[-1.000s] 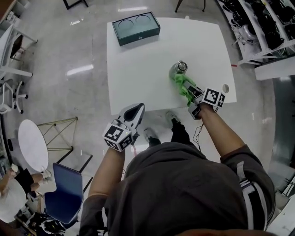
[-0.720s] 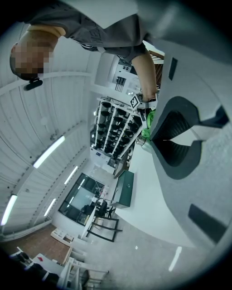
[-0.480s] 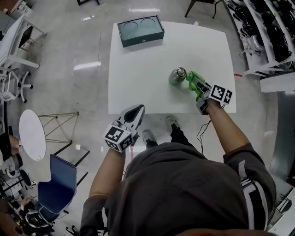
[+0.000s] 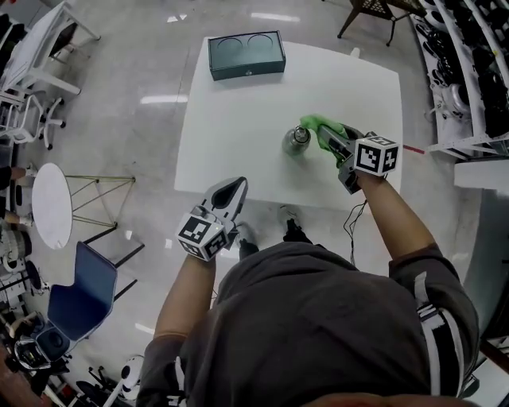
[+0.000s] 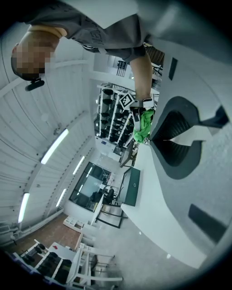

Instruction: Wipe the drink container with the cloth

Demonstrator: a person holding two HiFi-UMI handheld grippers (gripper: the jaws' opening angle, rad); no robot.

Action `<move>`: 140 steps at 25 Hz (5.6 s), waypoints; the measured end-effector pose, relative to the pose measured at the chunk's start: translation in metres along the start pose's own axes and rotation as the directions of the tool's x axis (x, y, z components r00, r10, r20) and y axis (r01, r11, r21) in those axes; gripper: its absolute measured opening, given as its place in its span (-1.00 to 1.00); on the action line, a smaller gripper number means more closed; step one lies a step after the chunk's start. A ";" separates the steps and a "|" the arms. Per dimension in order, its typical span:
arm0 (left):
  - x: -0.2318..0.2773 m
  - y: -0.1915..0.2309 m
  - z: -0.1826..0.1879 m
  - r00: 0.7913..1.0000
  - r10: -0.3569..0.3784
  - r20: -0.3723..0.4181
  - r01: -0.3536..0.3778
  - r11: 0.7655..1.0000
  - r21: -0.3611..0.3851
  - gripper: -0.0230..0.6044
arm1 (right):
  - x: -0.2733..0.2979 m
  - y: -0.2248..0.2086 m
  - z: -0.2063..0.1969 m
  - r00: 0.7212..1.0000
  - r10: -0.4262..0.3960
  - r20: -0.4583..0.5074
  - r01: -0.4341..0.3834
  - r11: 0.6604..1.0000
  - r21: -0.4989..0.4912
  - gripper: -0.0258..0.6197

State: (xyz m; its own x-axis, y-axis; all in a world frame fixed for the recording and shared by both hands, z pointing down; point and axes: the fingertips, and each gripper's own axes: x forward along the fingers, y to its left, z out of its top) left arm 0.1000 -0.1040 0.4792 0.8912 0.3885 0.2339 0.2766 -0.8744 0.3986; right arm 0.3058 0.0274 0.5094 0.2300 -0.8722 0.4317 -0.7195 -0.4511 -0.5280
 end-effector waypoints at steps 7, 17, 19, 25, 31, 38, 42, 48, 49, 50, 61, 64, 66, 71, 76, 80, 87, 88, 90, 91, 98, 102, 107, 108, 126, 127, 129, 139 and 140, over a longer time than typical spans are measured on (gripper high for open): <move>0.012 -0.012 0.007 0.999 0.036 0.033 -0.037 0.999 0.006 -0.91 | 0.023 0.036 0.008 0.976 -0.021 -0.217 -0.094 0.859 -0.503 -0.67; 0.017 -0.014 0.011 0.999 0.008 0.031 -0.009 1.000 0.012 -0.91 | 0.007 0.057 -0.047 0.947 -0.054 -0.316 -0.172 0.745 -0.644 -0.66; 0.017 -0.013 0.010 1.000 -0.002 0.026 0.002 1.000 0.017 -0.91 | 0.003 0.052 -0.058 0.944 -0.064 -0.324 -0.167 0.754 -0.635 -0.66; 0.016 -0.011 0.006 1.000 -0.025 0.002 0.025 1.000 0.016 -0.91 | -0.011 0.026 -0.086 0.925 -0.124 -0.360 -0.123 0.797 -0.591 -0.66; 0.015 -0.007 0.009 0.999 -0.039 -0.007 0.039 0.999 0.024 -0.91 | -0.029 0.019 -0.040 0.969 -0.116 -0.216 -0.008 0.865 -0.501 -0.66; 0.022 -0.009 0.010 0.998 -0.057 -0.022 0.057 0.998 0.029 -0.91 | -0.010 0.023 -0.008 0.987 -0.109 -0.122 0.031 0.854 -0.519 -0.66; 0.029 -0.011 0.012 0.997 -0.069 -0.034 0.070 0.997 0.037 -0.91 | -0.003 0.014 -0.028 0.981 -0.118 -0.156 0.021 0.856 -0.517 -0.66; 0.042 -0.015 0.010 0.996 -0.073 -0.054 0.075 0.997 0.035 -0.91 | -0.011 -0.005 -0.055 0.971 -0.133 -0.197 0.021 0.874 -0.486 -0.66; 0.045 -0.016 0.010 0.996 -0.073 -0.059 0.076 0.996 0.036 -0.91 | -0.011 -0.009 -0.061 0.967 -0.140 -0.212 0.018 0.871 -0.491 -0.66; 0.048 -0.015 0.008 0.995 -0.073 -0.063 0.075 0.996 0.037 -0.91 | -0.010 -0.012 -0.068 0.961 -0.146 -0.234 0.011 0.868 -0.496 -0.66; 0.089 -0.037 0.009 0.998 -0.025 -0.050 0.026 0.999 0.026 -0.91 | -0.042 -0.021 -0.054 0.965 -0.045 -0.258 -0.090 0.867 -0.490 -0.66; 0.091 -0.043 0.016 1.000 0.014 -0.017 -0.014 1.000 0.019 -0.91 | -0.048 0.001 -0.021 0.977 0.033 -0.211 -0.140 0.844 -0.517 -0.66; 0.087 -0.045 0.021 0.999 0.048 0.006 -0.048 0.999 0.020 -0.91 | -0.050 0.019 -0.001 0.978 0.086 -0.192 -0.180 0.819 -0.545 -0.66; 0.065 -0.051 0.033 0.980 0.177 0.096 -0.178 0.984 0.002 -0.91 | -0.047 0.067 0.026 0.949 0.240 -0.205 -0.315 0.731 -0.605 -0.66; -0.015 -0.035 0.039 0.916 0.354 0.187 -0.352 0.935 -0.047 -0.91 | -0.005 0.164 0.016 0.860 0.407 -0.307 -0.503 0.581 -0.640 -0.66; -0.088 -0.035 0.030 0.843 0.482 0.237 -0.475 0.875 -0.092 -0.91 | 0.015 0.237 -0.017 0.774 0.495 -0.395 -0.621 0.472 -0.626 -0.66; -0.255 -0.050 -0.014 0.654 0.694 0.301 -0.661 0.718 -0.219 -0.91 | 0.040 0.383 -0.116 0.593 0.570 -0.568 -0.789 0.275 -0.549 -0.66; -0.279 -0.056 -0.024 0.631 0.714 0.305 -0.677 0.698 -0.235 -0.91 | 0.040 0.402 -0.133 0.573 0.573 -0.586 -0.804 0.256 -0.536 -0.66; -0.325 -0.068 -0.045 0.586 0.750 0.308 -0.702 0.659 -0.270 -0.91 | 0.039 0.436 -0.167 0.535 0.577 -0.617 -0.831 0.232 -0.505 -0.66; -0.346 -0.074 -0.056 0.565 0.766 0.306 -0.712 0.641 -0.288 -0.91 | 0.038 0.452 -0.184 0.518 0.579 -0.629 -0.844 0.224 -0.488 -0.66; -0.451 -0.125 -0.124 0.490 0.835 0.248 -0.760 0.549 -0.347 -0.91 | 0.028 0.519 -0.280 0.443 0.535 -0.719 -0.892 0.177 -0.417 -0.66; -0.478 -0.134 -0.136 0.418 0.873 0.252 -0.783 0.486 -0.388 -0.91 | 0.031 0.538 -0.300 0.398 0.526 -0.752 -0.913 0.147 -0.380 -0.67; -0.485 -0.144 -0.135 0.351 0.891 0.288 -0.785 0.448 -0.428 -0.91 | 0.027 0.555 -0.312 0.355 0.509 -0.784 -0.927 0.080 -0.367 -0.67; -0.485 -0.147 -0.135 0.346 0.892 0.290 -0.785 0.444 -0.431 -0.91 | 0.026 0.558 -0.312 0.351 0.509 -0.786 -0.927 0.071 -0.368 -0.67; -0.481 -0.160 -0.140 0.318 0.896 0.309 -0.798 0.429 -0.423 -0.91 | 0.014 0.553 -0.315 0.351 0.516 -0.782 -0.922 0.046 -0.384 -0.68; -0.481 -0.160 -0.140 0.319 0.896 0.309 -0.798 0.430 -0.423 -0.91 | 0.013 0.551 -0.315 0.352 0.514 -0.782 -0.922 0.047 -0.385 -0.68; -0.480 -0.162 -0.141 0.321 0.895 0.309 -0.797 0.432 -0.423 -0.91 | 0.013 0.550 -0.316 0.354 0.511 -0.783 -0.922 0.049 -0.385 -0.68; -0.479 -0.159 -0.140 0.328 0.893 0.310 -0.795 0.438 -0.421 -0.91 | 0.015 0.549 -0.316 0.356 0.503 -0.787 -0.921 0.046 -0.387 -0.68; -0.479 -0.159 -0.138 0.328 0.892 0.310 -0.795 0.438 -0.419 -0.91 | 0.015 0.549 -0.316 0.356 0.503 -0.787 -0.921 0.045 -0.388 -0.68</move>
